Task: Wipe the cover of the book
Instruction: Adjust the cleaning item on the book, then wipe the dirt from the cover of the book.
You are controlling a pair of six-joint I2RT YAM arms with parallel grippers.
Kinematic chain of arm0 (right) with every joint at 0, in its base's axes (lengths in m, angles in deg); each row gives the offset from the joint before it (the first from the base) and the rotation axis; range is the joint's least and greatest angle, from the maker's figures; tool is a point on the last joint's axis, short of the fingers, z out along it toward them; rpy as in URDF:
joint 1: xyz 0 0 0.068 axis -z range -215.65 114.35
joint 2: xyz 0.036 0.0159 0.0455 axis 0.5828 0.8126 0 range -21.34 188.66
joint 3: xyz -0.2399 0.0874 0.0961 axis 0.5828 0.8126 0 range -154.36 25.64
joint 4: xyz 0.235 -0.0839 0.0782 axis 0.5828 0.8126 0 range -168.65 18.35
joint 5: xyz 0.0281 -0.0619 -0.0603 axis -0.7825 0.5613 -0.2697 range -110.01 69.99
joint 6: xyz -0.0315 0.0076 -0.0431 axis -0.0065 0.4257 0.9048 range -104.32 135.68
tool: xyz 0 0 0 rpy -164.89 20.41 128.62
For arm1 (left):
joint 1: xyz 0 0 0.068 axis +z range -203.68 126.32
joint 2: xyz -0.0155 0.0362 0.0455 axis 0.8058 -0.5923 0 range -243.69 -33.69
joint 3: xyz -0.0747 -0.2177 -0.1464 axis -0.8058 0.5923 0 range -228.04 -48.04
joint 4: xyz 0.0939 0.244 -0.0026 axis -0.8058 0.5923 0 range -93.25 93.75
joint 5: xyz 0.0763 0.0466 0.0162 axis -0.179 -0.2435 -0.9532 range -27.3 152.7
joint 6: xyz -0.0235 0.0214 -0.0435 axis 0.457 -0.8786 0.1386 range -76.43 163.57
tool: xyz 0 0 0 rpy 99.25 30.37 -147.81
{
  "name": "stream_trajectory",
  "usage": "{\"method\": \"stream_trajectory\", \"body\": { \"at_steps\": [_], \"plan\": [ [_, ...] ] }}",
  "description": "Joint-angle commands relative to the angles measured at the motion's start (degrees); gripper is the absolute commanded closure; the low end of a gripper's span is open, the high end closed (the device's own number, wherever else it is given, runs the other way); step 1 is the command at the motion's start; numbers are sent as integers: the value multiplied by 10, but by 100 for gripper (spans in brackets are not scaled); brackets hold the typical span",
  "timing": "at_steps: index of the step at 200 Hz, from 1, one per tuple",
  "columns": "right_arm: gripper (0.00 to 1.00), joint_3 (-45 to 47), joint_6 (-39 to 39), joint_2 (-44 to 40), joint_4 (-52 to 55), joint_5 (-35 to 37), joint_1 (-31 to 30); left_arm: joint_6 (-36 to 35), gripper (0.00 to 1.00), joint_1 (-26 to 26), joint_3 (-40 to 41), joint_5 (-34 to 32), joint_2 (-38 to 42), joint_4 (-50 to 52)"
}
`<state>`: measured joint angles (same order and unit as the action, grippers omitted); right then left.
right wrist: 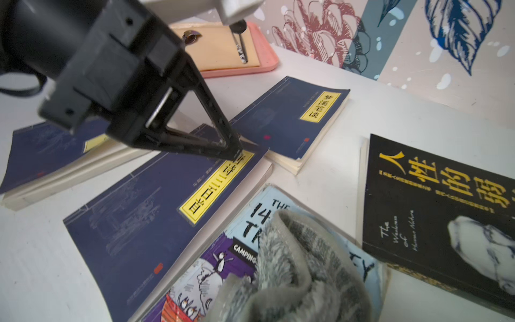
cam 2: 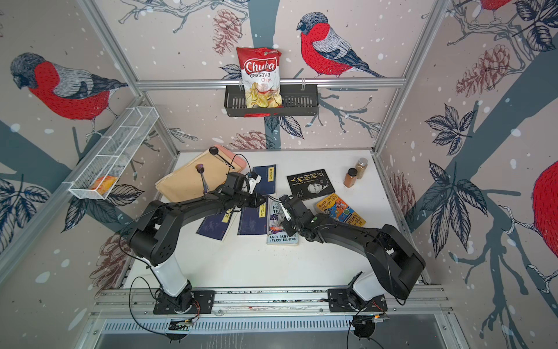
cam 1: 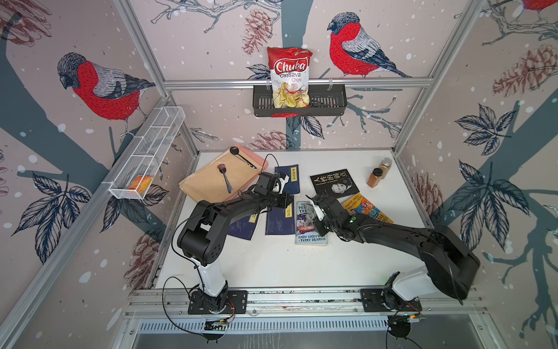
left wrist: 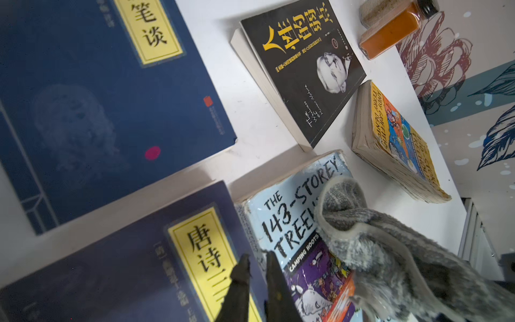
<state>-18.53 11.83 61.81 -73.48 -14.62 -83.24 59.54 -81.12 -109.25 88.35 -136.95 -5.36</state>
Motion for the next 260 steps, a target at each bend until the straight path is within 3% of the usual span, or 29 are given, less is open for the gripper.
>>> {"method": "stream_trajectory", "body": {
  "at_steps": [1,11,59,107,179,260],
  "plan": [
    [91,-12,-65,-18,18,-14,-17,-32,95,-17,-37,-27,-25,30],
    [91,-15,-79,-24,26,-16,-32,-36,100,-23,-56,-29,-43,42],
    [94,30,-177,-16,21,-17,-73,-47,100,-40,-99,-33,-110,61],
    [94,76,-248,14,-13,-13,-71,-59,100,-54,-114,-41,-138,71],
    [94,81,-262,31,-27,-26,-52,-80,100,-77,-138,-134,-141,141],
    [94,108,-280,-9,-19,-15,-31,-91,92,-102,-156,-198,-150,188]
  ]
}}
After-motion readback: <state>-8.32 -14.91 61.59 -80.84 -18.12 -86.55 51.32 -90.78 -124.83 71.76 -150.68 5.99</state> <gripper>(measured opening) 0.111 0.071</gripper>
